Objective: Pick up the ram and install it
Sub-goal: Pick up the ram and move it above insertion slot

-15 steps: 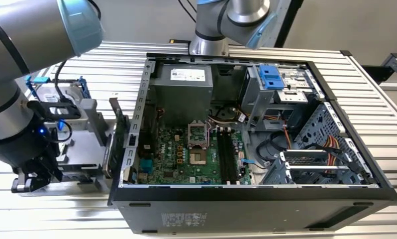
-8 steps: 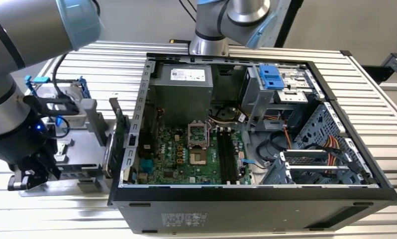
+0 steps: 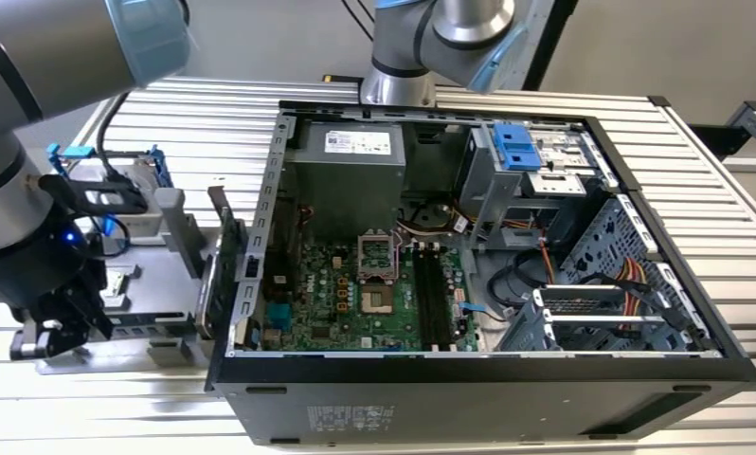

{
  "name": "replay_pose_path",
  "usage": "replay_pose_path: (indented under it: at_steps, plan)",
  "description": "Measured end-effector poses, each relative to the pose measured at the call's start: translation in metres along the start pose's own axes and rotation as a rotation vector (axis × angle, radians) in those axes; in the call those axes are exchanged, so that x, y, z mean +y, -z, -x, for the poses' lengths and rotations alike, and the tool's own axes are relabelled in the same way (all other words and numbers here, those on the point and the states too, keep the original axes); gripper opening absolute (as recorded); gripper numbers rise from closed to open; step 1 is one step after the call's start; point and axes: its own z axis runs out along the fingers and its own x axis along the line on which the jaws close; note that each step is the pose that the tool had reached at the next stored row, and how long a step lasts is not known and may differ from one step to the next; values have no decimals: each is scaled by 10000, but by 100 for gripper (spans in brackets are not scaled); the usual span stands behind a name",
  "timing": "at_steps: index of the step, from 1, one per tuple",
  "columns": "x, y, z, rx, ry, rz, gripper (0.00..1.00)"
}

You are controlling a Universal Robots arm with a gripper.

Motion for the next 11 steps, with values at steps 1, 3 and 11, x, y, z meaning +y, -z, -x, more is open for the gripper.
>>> replay_pose_path:
  at_steps: [1,3,11]
  plan:
    - [0,7,0,0,0,0,0]
    - [-1,23,-1,0,2,-1,0]
    - [2,78,0,0,0,-1,0]
